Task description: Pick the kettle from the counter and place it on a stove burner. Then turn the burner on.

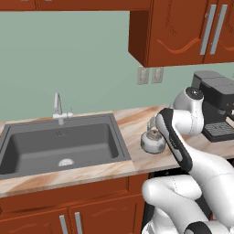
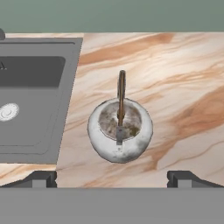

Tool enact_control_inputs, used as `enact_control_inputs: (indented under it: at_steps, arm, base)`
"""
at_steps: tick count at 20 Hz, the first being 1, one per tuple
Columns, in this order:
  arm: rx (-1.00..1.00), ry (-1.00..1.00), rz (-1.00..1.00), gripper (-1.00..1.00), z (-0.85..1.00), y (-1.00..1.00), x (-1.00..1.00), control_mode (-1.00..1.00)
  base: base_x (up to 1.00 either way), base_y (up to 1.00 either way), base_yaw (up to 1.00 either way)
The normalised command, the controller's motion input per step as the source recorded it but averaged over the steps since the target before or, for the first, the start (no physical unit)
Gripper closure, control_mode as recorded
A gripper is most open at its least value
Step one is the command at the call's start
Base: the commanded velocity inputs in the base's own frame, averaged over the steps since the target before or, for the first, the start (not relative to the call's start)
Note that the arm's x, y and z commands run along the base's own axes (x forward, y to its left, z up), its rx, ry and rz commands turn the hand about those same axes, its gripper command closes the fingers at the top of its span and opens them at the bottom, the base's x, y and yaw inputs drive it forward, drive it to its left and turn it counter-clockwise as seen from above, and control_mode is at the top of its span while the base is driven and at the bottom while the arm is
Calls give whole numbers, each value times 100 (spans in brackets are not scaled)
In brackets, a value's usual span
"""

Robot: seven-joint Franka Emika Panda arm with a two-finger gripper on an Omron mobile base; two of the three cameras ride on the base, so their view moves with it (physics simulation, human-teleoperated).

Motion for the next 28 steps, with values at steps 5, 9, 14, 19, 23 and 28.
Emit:
enact_control_inputs:
  at_steps: [5, 9, 14, 19, 23, 28]
  arm:
    - [0, 1, 0, -100, -17, 0, 13, -100]
    - [0, 2, 0, -100, -19, 0, 12, -100]
    - [0, 0, 0, -100, -14, 0, 11, -100]
    - [0, 0, 0, -100, -6, 0, 15, -100]
    - [0, 0, 0, -100, -5, 0, 16, -100]
    - [0, 0, 0, -100, -1, 0, 12, -100]
  base:
    - [0, 0, 0]
    - [0, 0, 0]
    - [0, 0, 0]
    - [0, 0, 0]
    - [0, 0, 0]
    - [0, 0, 0]
